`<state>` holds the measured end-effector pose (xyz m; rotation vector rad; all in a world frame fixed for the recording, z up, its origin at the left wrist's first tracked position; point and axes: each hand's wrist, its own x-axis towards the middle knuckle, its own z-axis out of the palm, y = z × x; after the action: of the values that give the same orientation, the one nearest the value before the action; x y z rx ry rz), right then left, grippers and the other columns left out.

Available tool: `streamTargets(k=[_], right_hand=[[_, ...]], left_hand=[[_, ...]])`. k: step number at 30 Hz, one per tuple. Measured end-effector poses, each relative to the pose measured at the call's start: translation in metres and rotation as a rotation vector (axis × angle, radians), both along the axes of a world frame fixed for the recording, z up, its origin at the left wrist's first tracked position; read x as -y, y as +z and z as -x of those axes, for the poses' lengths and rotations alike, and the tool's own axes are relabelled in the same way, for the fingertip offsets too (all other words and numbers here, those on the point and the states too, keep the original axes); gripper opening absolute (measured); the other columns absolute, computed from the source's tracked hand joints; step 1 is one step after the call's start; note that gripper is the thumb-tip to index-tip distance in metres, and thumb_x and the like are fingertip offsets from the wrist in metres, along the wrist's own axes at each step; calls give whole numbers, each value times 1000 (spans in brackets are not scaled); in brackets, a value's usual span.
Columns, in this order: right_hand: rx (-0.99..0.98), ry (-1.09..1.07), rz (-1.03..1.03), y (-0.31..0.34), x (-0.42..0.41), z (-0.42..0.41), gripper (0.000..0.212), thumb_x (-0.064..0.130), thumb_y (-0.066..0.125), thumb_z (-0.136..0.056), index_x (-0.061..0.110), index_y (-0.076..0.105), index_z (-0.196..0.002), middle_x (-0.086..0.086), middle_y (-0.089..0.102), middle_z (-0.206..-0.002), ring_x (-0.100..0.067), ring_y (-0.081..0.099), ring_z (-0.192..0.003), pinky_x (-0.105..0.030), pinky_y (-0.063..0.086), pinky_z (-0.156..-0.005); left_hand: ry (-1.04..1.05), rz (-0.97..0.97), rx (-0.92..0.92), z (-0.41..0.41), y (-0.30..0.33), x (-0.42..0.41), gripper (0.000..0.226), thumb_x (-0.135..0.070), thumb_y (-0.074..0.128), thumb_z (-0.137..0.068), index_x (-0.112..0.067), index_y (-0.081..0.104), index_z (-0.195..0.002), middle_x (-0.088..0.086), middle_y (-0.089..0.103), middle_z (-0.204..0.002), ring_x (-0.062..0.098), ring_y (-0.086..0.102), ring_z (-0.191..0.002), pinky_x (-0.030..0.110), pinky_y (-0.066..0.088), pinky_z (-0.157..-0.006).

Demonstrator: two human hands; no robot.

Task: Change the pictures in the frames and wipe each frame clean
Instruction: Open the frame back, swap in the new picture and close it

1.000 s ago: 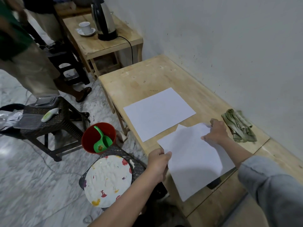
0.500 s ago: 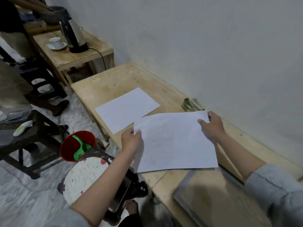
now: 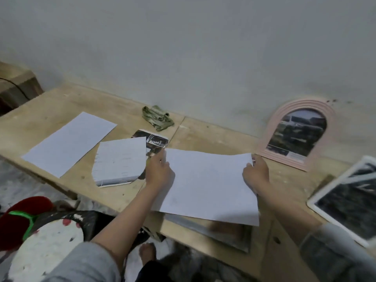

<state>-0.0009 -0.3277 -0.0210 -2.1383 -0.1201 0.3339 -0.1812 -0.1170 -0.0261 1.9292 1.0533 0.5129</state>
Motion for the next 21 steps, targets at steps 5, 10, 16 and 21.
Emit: streamTargets(k=[5,10,16,21], right_hand=[[-60,58,92,-24,35,20,62,3,45,-93,18,23,-149,-8,35,-149,-24,42,-125,-27,38,-90],[37,167,232,-49,39,39,77,6,56,-88,13,11,-151,-13,13,-151,-28,24,-139,-28,23,-110],[304,356,541,-76,40,57,58,16,71,-68,1,60,-123,-35,44,-134,-52,47,-120,-60,45,-90],[301,489,767,-86,44,71,63,47,38,-80,7,59,-124,-26,52,-132,-44,55,-115,-57,51,-75]], left_hand=[[-151,-68,-168,-10,-26,20,28,-1,50,-86,-6,61,-111,12,44,-118,29,54,-101,28,37,-76],[-242,-178,-302,-3,-38,15,22,-1,51,-77,-2,58,-98,17,40,-127,33,49,-103,36,43,-71],[-513,-443,-530,3,-57,4,32,-18,49,-80,-19,51,-111,11,36,-146,34,39,-125,51,30,-102],[-594,-512,-496,8,-65,0,51,-15,40,-88,-21,44,-138,3,30,-155,23,26,-142,57,19,-107]])
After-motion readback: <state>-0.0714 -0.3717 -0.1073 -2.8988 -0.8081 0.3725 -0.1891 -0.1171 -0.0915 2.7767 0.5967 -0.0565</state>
